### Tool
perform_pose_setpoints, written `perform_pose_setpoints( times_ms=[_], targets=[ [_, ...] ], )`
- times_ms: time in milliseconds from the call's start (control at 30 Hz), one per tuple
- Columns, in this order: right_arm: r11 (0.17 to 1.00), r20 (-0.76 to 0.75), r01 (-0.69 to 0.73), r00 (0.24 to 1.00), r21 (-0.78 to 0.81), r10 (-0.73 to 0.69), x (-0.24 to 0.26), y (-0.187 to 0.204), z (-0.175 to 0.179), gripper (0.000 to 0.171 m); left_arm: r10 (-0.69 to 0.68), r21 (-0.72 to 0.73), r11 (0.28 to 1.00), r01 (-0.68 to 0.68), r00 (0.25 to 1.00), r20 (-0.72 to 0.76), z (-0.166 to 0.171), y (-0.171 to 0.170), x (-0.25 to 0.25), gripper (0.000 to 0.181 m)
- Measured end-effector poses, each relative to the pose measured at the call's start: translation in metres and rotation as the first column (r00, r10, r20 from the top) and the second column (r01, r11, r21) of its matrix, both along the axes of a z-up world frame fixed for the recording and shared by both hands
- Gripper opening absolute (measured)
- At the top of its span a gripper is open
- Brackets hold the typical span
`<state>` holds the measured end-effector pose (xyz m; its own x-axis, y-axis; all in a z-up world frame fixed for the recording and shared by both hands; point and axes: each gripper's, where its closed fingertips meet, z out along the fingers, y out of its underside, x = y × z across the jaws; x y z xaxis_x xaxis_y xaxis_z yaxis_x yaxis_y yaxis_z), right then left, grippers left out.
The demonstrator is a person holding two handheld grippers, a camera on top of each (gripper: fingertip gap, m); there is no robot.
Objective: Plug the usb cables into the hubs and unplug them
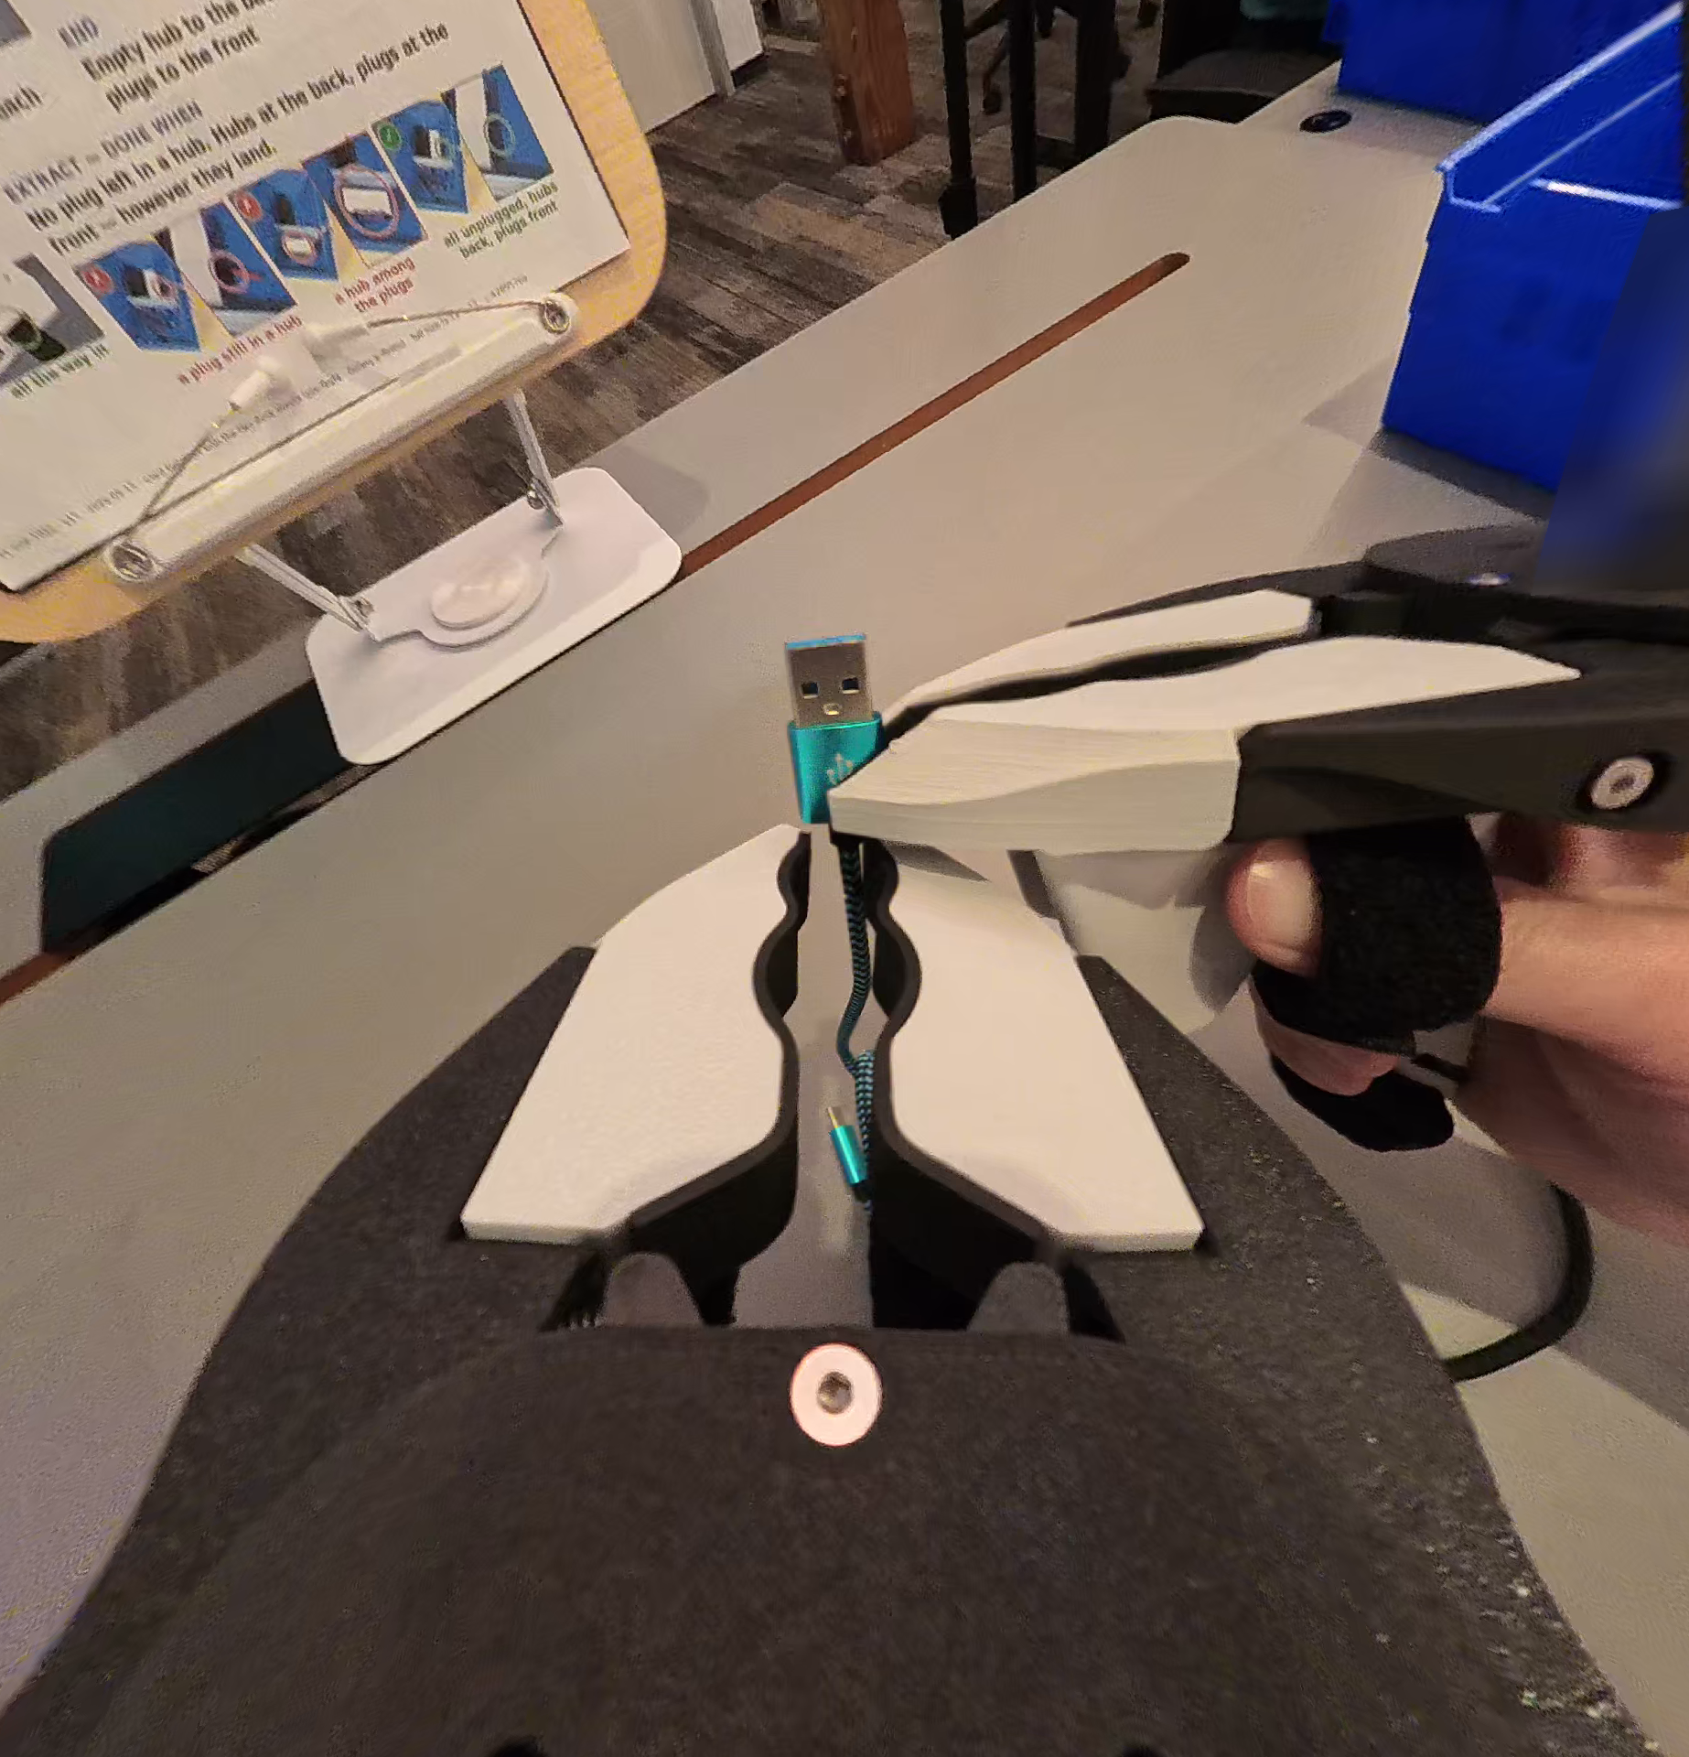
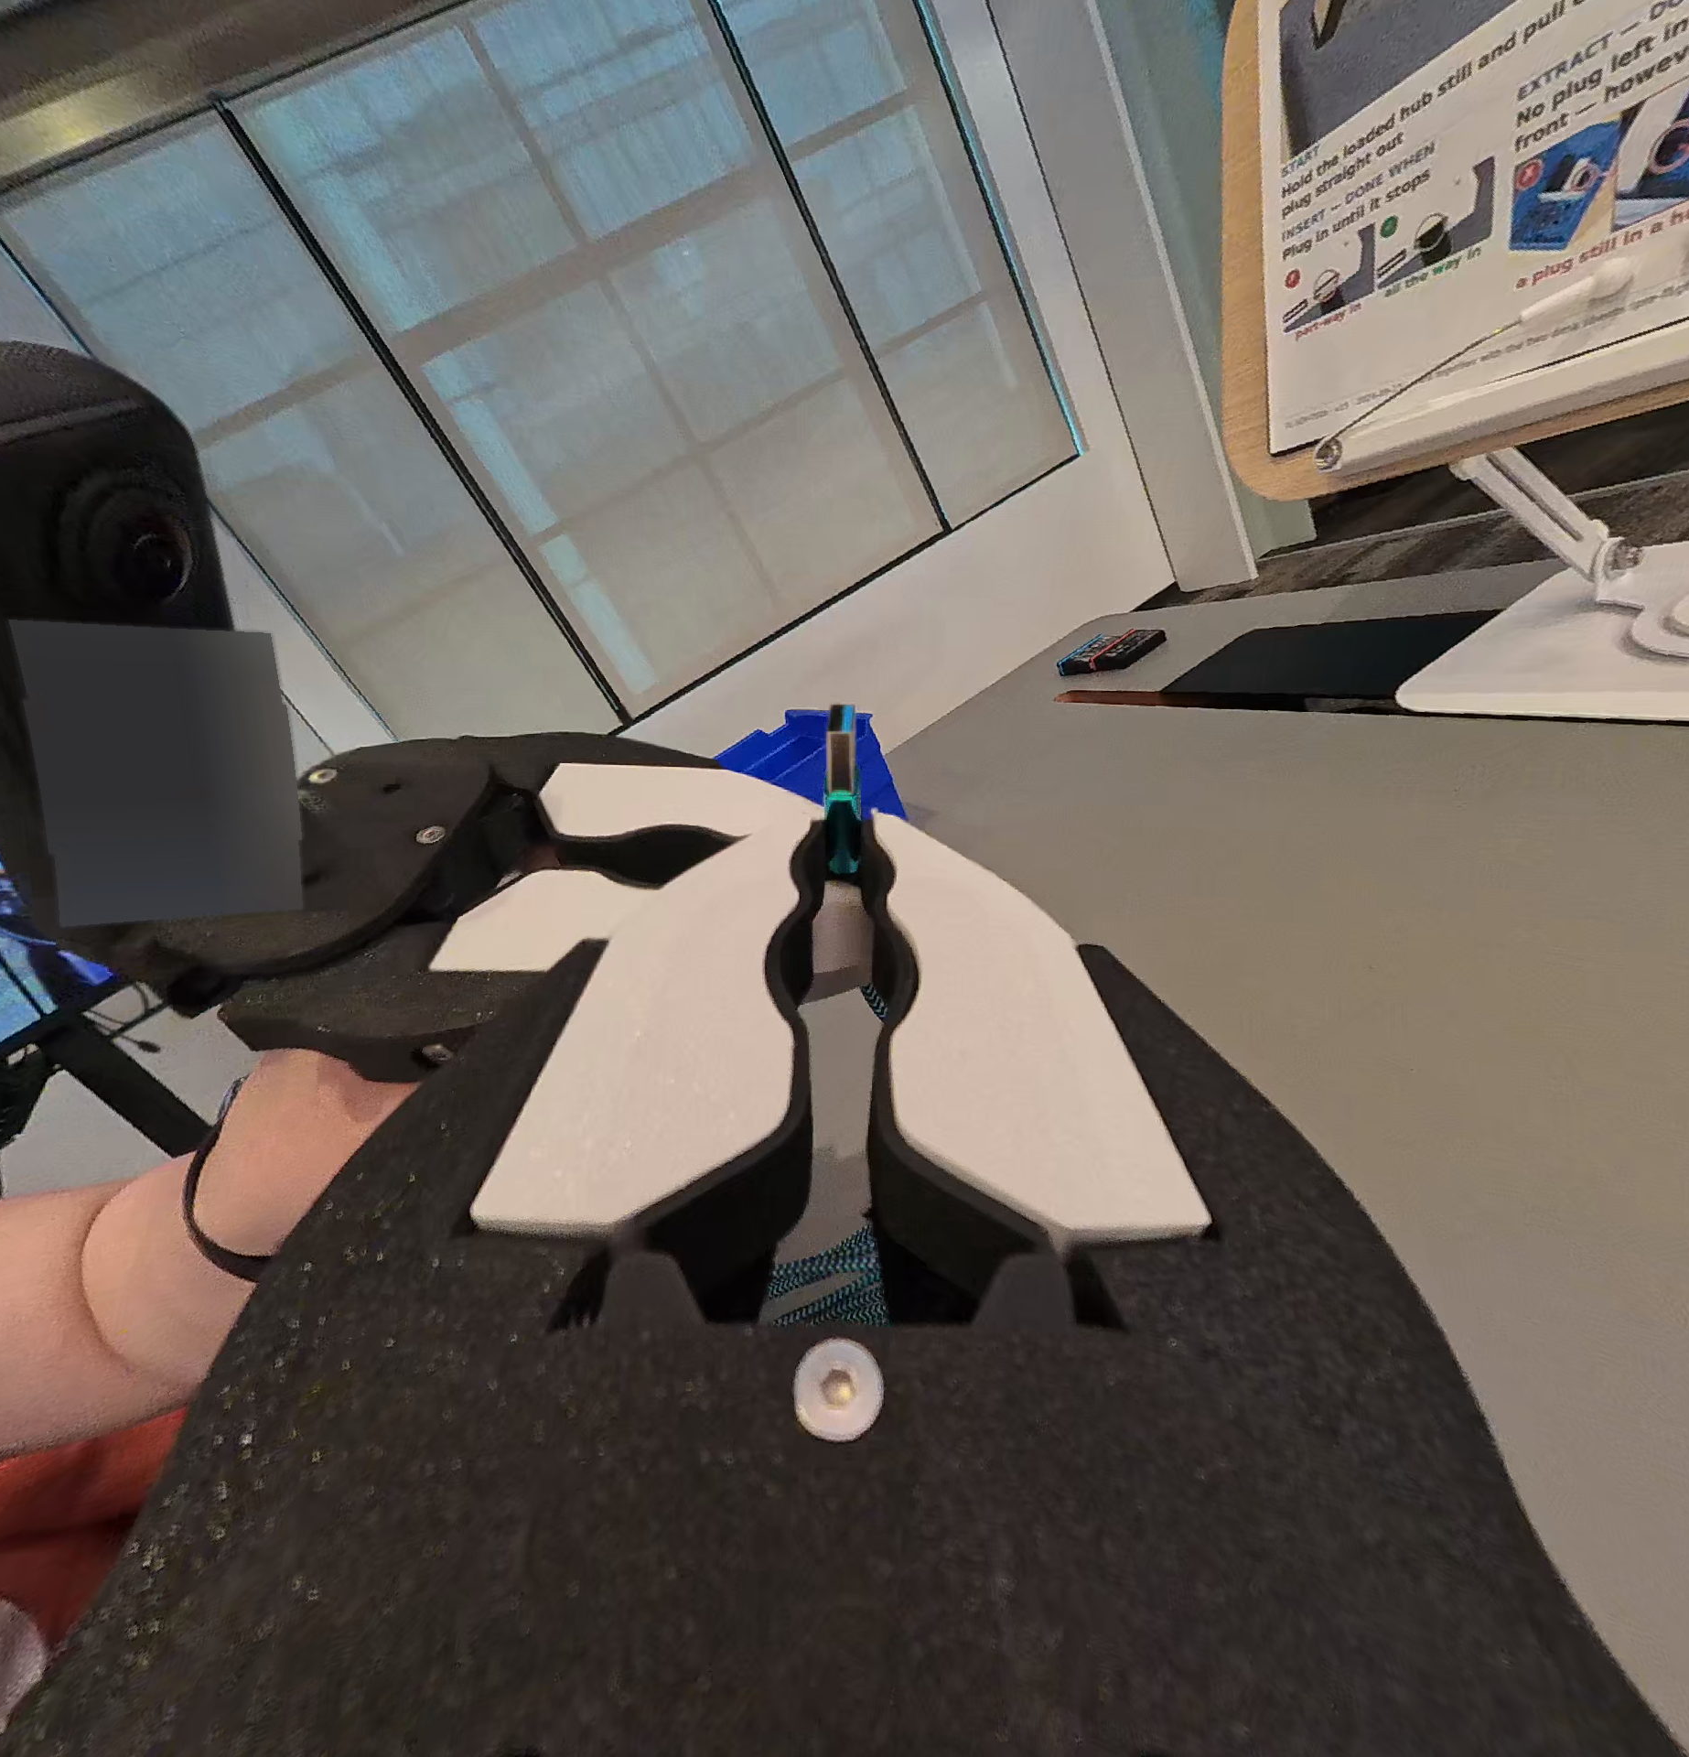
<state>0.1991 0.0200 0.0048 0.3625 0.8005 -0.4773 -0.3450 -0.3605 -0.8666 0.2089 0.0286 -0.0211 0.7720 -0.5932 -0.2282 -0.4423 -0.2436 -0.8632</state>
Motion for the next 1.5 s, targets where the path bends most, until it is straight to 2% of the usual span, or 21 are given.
perform_pose_setpoints(
  times_ms=[67,433,567,900,1300,1500],
  targets=[
    [1.000,-0.001,0.014,1.000,-0.001,-0.014,0.001,0.001,0.000,0.006,-0.008,-0.020,1.000,0.009,1.000,0.011,-0.002,0.001,0.003,0.006],
    [0.996,-0.044,0.082,0.996,-0.027,-0.083,0.004,0.008,-0.003,0.006,0.022,-0.020,1.000,-0.022,1.000,-0.022,-0.006,0.008,0.003,0.009],
    [0.994,-0.076,0.088,0.993,-0.060,-0.093,0.006,0.011,-0.005,0.006,0.016,-0.028,0.999,-0.017,0.999,-0.031,-0.009,0.009,0.004,0.005],
    [0.992,-0.109,0.086,0.989,-0.097,-0.096,0.006,0.015,-0.009,0.006,0.026,-0.038,0.999,-0.027,0.999,-0.022,-0.013,0.013,0.004,0.002],
    [0.992,-0.103,0.052,0.993,-0.117,-0.064,0.004,0.017,-0.018,0.007,0.034,-0.020,0.999,-0.036,0.996,-0.086,-0.022,0.016,0.000,0.002],
    [0.994,0.019,0.097,0.995,-0.053,-0.096,0.021,0.016,-0.024,0.037,0.039,-0.040,0.998,-0.043,0.994,-0.100,-0.028,0.017,-0.009,0.002]
  ],
)
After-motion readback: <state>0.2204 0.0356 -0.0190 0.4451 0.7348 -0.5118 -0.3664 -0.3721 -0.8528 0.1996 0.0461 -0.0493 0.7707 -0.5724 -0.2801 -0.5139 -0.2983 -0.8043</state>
